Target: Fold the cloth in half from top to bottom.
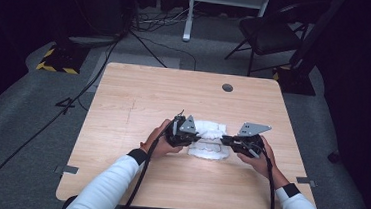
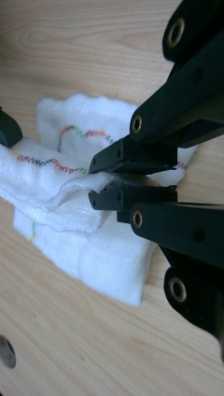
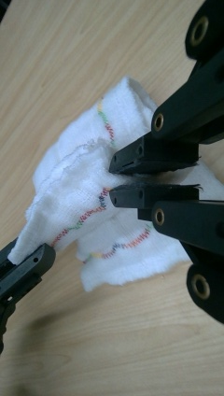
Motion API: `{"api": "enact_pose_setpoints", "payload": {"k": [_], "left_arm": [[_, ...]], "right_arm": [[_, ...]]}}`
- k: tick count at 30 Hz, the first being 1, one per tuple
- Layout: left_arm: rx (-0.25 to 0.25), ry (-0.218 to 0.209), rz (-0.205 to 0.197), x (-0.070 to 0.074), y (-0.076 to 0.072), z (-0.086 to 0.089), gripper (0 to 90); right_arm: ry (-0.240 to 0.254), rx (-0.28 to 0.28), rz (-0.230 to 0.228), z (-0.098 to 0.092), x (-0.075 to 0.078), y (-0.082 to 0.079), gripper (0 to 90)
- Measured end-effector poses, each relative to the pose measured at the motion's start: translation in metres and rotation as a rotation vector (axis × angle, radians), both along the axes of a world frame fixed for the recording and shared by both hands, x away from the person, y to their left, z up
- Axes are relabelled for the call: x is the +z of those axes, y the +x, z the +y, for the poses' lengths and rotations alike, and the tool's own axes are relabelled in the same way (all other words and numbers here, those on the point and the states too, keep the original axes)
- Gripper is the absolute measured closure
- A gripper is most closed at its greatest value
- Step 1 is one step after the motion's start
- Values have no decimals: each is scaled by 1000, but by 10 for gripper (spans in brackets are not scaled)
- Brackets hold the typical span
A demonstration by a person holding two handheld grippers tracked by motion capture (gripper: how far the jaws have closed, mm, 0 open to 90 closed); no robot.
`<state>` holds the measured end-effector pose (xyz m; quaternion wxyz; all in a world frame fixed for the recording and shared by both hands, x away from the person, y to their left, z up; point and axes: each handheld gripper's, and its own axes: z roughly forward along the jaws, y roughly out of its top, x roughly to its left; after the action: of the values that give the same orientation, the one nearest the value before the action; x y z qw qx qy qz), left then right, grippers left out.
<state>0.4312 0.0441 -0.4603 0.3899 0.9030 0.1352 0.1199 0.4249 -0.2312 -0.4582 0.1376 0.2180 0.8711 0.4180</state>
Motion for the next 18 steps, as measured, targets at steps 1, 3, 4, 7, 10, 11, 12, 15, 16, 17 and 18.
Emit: {"api": "enact_pose_setpoints", "payload": {"k": [1,3,4,7,10,11,12,15,16,17,18], "left_arm": [[-6,12,1,-2,-2,0,817],[-17,29,2,-6,-5,0,807],[-19,35,6,-8,-7,0,808],[-23,47,16,-11,-11,1,794],[-30,53,20,-13,-15,2,772],[-34,56,18,-14,-16,2,772],[-33,54,23,-14,-18,2,767],[-50,66,21,-14,-25,4,736],[-56,67,17,-13,-26,4,727],[-52,66,16,-12,-29,5,709],[-52,66,16,-11,-32,7,691]], "right_arm": [[-2,2,6,-1,-1,-2,821],[-10,10,13,-2,-5,-5,811],[-14,15,18,-3,-6,-7,812],[-38,18,20,-6,-10,-12,812],[-45,21,26,-9,-13,-15,811],[-41,20,31,-10,-13,-16,804],[-40,20,32,-11,-14,-16,798],[-40,16,30,-15,-15,-20,757],[-34,10,26,-17,-13,-22,749],[-31,7,19,-17,-12,-22,733],[-27,2,10,-19,-10,-23,701]]}}
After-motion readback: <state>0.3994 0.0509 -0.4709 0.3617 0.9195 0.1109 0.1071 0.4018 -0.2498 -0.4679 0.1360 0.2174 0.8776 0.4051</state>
